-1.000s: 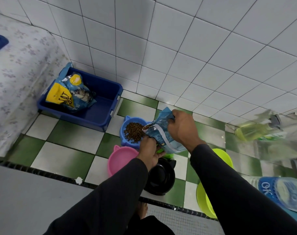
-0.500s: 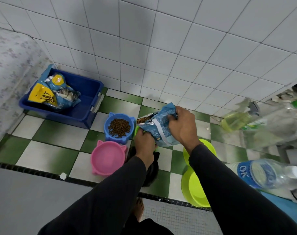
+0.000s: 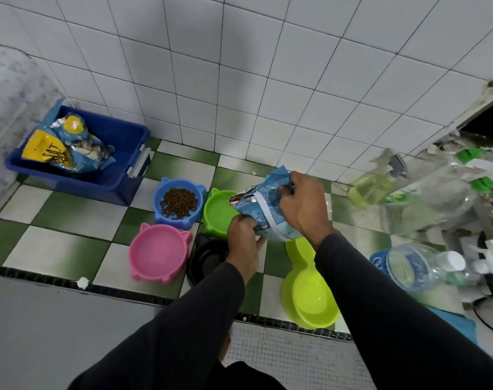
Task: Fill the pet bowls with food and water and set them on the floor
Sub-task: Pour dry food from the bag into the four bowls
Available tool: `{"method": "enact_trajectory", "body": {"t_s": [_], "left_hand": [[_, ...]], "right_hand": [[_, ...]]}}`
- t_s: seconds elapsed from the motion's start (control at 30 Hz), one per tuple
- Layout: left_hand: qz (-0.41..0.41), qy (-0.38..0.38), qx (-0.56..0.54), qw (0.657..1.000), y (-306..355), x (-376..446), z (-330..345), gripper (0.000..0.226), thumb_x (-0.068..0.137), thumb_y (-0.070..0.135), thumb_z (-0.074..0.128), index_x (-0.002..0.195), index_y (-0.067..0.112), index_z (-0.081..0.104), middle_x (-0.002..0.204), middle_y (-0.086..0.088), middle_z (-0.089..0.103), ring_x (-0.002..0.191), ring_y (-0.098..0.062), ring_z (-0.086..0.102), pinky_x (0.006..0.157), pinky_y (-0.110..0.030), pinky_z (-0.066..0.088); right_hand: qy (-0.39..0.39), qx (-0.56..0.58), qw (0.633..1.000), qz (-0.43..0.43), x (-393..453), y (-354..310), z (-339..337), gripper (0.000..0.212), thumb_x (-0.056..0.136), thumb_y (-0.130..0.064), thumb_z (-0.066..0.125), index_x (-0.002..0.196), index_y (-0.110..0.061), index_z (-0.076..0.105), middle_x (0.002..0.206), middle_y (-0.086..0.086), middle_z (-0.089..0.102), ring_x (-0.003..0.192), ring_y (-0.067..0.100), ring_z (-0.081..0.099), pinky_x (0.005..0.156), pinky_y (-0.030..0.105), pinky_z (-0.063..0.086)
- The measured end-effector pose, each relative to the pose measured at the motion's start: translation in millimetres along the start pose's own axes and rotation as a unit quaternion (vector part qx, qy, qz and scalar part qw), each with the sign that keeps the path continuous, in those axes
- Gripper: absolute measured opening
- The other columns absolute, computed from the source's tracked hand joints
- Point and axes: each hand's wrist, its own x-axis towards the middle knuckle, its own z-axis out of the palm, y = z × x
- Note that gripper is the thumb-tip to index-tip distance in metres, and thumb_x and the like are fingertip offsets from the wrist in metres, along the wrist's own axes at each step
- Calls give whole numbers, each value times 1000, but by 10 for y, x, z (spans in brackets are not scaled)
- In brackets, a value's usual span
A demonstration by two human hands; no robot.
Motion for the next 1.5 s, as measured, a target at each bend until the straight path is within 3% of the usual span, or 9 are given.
{"method": "enact_trajectory", "body": {"t_s": [0.27,0.4,0.5,0.63,0.83,0.93,1.1,1.3,1.5], "left_hand": [[-2,-27,-7,1000,-146,-64,45,20,103,7,54,122,12,60,114,-10,71,97,-21,66,84,-38,52],[-13,-22,-8,1000,-200,-41,62,24,105,12,54,129,12,57,131,-15,67,120,-32,64,95,-46,52],[-23,-31,-15,999,-218,-35,73,22,107,15,51,129,15,58,133,-14,67,125,-34,62,96,-47,52],[-39,-48,-29,998,-225,-1,92,18,109,17,47,123,19,59,132,-13,66,120,-32,63,95,-47,52],[-60,-71,-52,994,-255,69,46,18,110,15,45,109,19,63,107,-8,69,95,-25,66,91,-46,54],[-62,-81,-61,993,-256,102,21,18,110,15,45,110,19,63,104,-8,70,96,-26,66,97,-50,52],[-68,-97,-83,989,-232,144,-10,20,110,14,43,113,18,62,107,-8,71,99,-26,67,101,-54,50],[-74,-107,-106,986,-218,183,-68,20,110,13,44,113,16,63,107,-10,72,100,-28,68,96,-53,53],[-82,-110,-107,985,-214,268,-129,20,110,14,44,117,16,62,111,-12,71,102,-29,68,104,-58,50]], "right_hand": [[-34,-21,999,-5,22,49,-37,8,92,-14,56,89,-10,63,87,16,69,75,36,66,66,44,58],[-46,-62,996,-47,49,10,-16,13,89,-13,56,78,-17,51,78,13,64,71,34,59,59,32,41],[-59,-103,990,-81,89,-22,3,10,88,-15,55,79,-18,50,82,17,68,68,33,51,61,32,37],[-76,-141,982,-103,135,-61,28,12,86,-17,56,79,-19,46,82,17,68,66,32,47,60,31,33],[-108,-168,971,-134,189,-115,96,12,87,-21,56,82,-19,44,85,19,66,68,33,46,60,33,31],[-114,-176,966,-152,206,-146,134,14,89,-24,55,83,-19,43,88,21,66,72,38,53,61,33,32],[-106,-182,965,-157,235,-205,188,15,89,-22,56,81,-19,43,80,16,64,67,31,42,62,34,33],[-119,-173,965,-157,276,-258,257,24,86,-16,54,68,-22,39,65,1,44,64,31,45,59,32,33],[-132,-179,963,-151,304,-290,333,16,86,-18,55,74,-21,45,72,6,54,66,31,47,59,32,35]]}}
